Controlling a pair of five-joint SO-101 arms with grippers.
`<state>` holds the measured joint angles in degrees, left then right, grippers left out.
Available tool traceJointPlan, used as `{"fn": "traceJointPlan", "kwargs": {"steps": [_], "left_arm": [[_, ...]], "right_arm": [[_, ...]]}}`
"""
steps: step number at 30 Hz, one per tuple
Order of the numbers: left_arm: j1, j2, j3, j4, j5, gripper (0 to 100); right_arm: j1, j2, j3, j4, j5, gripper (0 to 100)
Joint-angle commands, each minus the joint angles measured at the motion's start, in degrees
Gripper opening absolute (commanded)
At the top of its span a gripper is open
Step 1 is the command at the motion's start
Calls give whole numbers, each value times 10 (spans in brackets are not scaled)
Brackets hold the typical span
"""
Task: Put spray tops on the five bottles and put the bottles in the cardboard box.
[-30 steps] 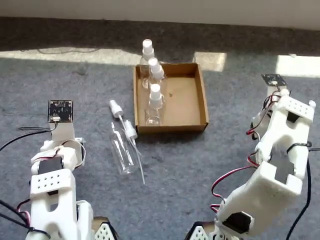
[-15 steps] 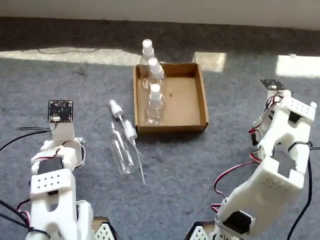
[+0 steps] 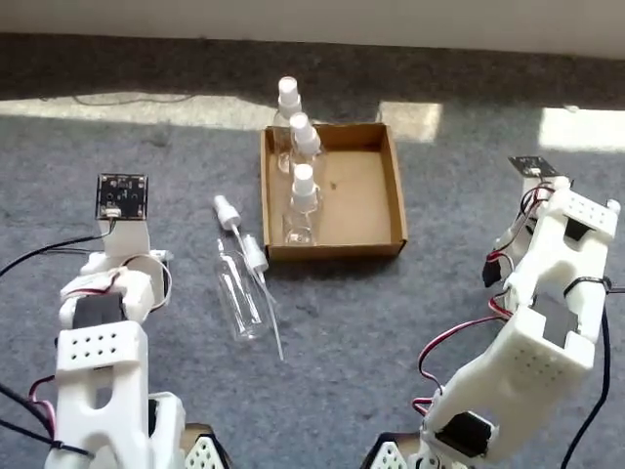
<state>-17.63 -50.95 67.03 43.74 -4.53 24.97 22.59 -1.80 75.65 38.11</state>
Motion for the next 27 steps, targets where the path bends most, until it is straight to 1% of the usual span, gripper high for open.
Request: {"fn": "traceJointPlan", "kwargs": {"steps": [1,4,9,12,15,20,24,27], "left_arm": [[62,18,-130,71,45,138],[89,108,-231,105,76,140],[111,349,-414,145,145,141],[125,477,-513,156,193,141],[137,575,-594,156,245,141],[157,676,-672,156,312,141],[158,724,-707,154,346,141],[158,753,-732,154,352,141]], "right_arm": [[12,-10,-29,5,5,5],[12,-10,-29,5,5,4],[12,-11,-29,5,5,4],[12,-11,-29,4,5,4],[12,-11,-29,3,5,4],[12,-11,-29,0,5,4],[9,-11,-29,0,6,4],[9,-11,-29,1,6,4]]}}
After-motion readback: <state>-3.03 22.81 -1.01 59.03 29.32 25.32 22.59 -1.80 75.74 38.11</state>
